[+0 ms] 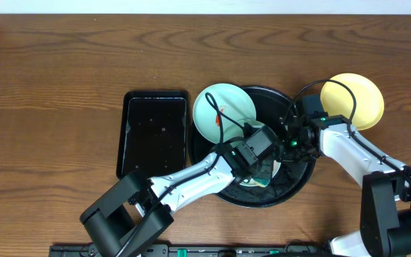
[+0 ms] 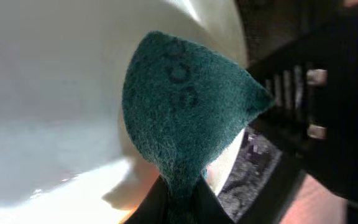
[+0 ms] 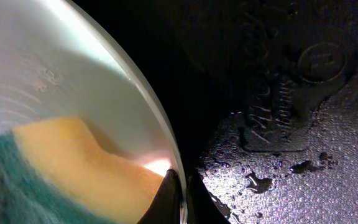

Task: Clean dirty plates on tray and stack at the side
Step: 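Keep scrubbing the held pale-green plate with the left gripper's sponge, then retract the left gripper with the sponge over the rectangular tray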

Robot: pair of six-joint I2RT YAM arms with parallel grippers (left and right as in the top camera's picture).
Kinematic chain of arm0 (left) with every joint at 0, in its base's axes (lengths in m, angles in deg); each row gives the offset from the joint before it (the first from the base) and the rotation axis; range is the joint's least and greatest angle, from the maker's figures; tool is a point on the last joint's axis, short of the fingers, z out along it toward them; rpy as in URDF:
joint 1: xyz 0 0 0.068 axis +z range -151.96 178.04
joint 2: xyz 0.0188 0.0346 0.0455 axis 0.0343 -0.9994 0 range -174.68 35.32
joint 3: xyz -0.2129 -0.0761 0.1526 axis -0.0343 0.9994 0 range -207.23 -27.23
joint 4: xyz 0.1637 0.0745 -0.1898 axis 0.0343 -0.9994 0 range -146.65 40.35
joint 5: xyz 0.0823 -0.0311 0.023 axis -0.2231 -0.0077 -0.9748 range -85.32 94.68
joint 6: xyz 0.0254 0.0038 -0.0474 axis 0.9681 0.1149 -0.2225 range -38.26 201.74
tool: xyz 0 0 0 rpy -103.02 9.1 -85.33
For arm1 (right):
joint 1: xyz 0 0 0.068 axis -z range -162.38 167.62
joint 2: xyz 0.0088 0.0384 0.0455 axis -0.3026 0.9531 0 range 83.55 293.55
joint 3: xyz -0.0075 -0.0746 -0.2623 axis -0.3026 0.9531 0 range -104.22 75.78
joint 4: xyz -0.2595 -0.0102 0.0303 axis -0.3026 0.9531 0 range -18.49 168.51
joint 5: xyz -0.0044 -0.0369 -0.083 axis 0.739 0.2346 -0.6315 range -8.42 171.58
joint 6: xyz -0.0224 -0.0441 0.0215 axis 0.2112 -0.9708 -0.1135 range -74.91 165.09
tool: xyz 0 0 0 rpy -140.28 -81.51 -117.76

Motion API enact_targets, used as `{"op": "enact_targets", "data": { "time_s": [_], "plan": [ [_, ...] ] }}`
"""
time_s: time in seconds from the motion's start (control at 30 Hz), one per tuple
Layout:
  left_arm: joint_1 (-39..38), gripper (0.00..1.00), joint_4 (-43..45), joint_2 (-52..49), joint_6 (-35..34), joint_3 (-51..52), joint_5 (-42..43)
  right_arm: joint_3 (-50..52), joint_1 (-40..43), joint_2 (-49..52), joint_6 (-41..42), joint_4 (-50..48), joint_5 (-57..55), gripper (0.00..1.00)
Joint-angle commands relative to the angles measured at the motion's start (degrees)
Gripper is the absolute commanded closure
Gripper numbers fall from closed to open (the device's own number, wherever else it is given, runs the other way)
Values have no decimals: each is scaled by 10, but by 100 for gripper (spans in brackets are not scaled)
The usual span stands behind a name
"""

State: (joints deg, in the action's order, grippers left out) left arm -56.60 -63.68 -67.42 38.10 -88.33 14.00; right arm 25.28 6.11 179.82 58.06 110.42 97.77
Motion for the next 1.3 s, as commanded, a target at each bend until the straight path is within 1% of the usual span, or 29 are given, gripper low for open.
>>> {"op": "enact_targets", "data": {
  "time_s": [0.0,0.1,0.2,0.33,0.5,0.63,0.67,0.7,0.73,0.77,0.87,0.93,0.97,1.07,1.2,1.27],
  "plan": [
    [3,93,-3,-8,10,6,-19,9,-8,4,-8,5,-42,99],
    [10,93,-17,-8,9,6,-100,9,-8,4,-8,5,-42,99],
    [23,93,-19,-8,9,6,-130,9,-8,4,-8,6,-42,99],
    [51,93,-19,-8,13,6,-144,9,-8,4,-8,6,-42,99],
    [81,93,-23,1,67,-1,-143,9,-8,4,-8,5,-42,99],
    [84,93,-26,57,110,-9,-113,9,-8,4,-8,-1,-42,99],
    [84,93,-30,76,110,-9,-110,9,-8,4,-8,-7,-41,95],
    [84,93,-37,99,111,-9,-111,9,-8,4,-8,-13,-41,83],
    [86,93,-46,116,110,-9,-113,9,-8,4,-8,-19,-41,76],
    [89,93,-55,134,110,-9,-113,9,-8,4,-8,-25,-41,76],
    [107,93,-93,172,110,-9,-115,9,-9,4,-8,-44,-39,85],
    [128,93,-126,191,110,-9,-115,9,-9,4,-8,-54,-38,97],
    [141,93,-142,198,110,-9,-115,9,-9,4,-8,-56,-37,99],
    [190,92,-186,211,110,-9,-115,9,-9,4,-9,-58,-37,99],
    [276,92,-233,214,111,-9,-115,7,-9,1,-9,-56,-34,99],
    [317,93,-250,214,130,-9,-115,2,-9,-10,-9,-53,-35,99]
  ]
}}
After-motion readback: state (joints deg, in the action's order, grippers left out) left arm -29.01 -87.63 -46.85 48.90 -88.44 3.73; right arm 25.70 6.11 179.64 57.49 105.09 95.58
